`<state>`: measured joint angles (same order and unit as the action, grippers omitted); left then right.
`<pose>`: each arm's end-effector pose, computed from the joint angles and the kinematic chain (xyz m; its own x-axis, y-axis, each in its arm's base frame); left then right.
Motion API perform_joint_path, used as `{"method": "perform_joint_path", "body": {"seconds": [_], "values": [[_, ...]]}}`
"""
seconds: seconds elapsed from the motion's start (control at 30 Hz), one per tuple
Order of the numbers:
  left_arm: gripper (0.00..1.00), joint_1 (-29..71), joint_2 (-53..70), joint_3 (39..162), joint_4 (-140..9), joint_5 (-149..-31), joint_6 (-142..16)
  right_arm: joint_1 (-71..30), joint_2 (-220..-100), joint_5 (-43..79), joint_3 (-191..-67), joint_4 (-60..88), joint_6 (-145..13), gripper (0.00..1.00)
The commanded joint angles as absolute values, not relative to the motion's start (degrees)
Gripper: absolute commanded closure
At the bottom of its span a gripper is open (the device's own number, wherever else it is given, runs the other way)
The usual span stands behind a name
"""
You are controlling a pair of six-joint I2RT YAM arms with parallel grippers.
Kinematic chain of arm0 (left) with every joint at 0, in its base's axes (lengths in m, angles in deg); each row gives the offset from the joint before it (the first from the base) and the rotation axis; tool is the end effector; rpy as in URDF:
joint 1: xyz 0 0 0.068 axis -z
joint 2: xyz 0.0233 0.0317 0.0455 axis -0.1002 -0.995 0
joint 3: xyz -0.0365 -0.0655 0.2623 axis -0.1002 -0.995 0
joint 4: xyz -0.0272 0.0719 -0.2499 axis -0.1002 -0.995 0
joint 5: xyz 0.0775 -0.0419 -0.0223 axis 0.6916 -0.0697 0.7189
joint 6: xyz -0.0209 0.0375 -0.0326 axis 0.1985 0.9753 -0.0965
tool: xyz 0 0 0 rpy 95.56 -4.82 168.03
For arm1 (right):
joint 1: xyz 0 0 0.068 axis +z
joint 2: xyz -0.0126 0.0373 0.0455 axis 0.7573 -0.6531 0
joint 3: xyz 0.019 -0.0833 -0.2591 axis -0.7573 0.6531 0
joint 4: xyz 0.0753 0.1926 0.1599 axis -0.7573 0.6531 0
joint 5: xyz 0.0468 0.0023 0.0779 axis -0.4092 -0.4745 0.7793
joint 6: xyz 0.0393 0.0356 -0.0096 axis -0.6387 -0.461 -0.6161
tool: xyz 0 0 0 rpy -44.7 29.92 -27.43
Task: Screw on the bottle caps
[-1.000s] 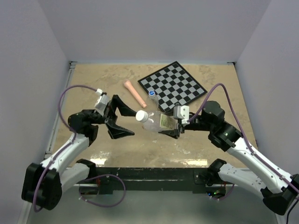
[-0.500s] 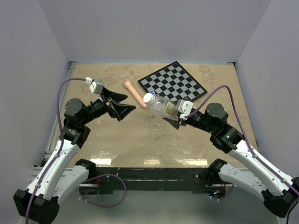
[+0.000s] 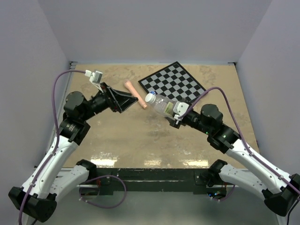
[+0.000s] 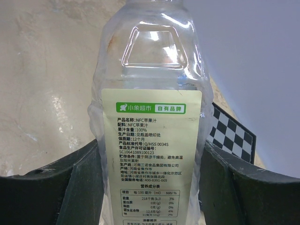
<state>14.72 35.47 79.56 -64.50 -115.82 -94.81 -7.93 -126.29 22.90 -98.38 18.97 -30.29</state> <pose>0.1685 -0.0842 0.3962 -0.4823 -0.4330 -0.7616 0.6575 0.3956 -0.6413 0.1423 0.1351 0.3424 0.2945 -0.3671 -0.8823 -0.7556 0.4758 -0.4502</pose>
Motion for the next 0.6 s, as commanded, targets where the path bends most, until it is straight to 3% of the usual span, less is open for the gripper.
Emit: {"method": "perform_joint_path", "body": {"seconds": [0.0, 0.3, 0.57], "values": [[0.23, 20.33, 32.73, 83.86, -67.10, -108.59, -96.45, -6.51, -127.53, 20.20, -98.35, 16.64, -28.83, 1.00], [0.24, 24.04, 27.98, 85.71, -70.62, -104.17, -94.86, -3.79, -129.29, 15.18, -98.08, 17.52, -28.13, 1.00], [0.32, 26.50, 25.69, 84.57, -66.31, -104.09, -95.39, -2.82, -130.00, 13.60, -97.91, 17.52, -27.95, 1.00]]}}
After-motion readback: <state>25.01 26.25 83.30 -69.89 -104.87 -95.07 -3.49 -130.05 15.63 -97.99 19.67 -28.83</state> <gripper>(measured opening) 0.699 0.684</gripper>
